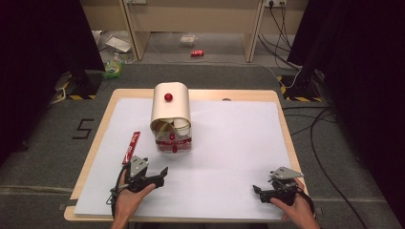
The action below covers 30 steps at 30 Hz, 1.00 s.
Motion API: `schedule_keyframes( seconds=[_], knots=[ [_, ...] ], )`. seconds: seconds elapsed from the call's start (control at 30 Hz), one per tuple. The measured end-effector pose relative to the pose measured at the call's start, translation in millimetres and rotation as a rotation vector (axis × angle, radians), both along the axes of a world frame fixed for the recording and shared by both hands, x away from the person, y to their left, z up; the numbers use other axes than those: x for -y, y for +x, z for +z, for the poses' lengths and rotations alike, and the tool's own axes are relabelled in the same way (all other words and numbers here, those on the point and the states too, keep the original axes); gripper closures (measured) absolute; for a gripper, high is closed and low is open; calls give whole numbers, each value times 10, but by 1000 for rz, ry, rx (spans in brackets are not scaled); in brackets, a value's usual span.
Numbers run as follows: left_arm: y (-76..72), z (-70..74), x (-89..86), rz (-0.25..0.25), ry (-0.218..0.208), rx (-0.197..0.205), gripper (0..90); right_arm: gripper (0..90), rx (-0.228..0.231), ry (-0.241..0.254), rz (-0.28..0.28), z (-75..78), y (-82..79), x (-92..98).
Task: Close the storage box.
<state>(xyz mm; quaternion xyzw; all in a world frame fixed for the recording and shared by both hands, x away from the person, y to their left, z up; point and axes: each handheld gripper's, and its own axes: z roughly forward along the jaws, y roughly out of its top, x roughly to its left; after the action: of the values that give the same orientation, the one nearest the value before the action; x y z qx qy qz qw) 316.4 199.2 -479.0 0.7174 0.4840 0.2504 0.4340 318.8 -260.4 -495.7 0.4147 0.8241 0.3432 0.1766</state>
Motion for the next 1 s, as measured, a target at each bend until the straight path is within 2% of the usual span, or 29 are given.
schedule_keyframes(
  seconds=[1.0],
  knots=[
    [-248,-58,75,-42,22,-11,153,111,0,0,0,0,0,0]
  ],
)
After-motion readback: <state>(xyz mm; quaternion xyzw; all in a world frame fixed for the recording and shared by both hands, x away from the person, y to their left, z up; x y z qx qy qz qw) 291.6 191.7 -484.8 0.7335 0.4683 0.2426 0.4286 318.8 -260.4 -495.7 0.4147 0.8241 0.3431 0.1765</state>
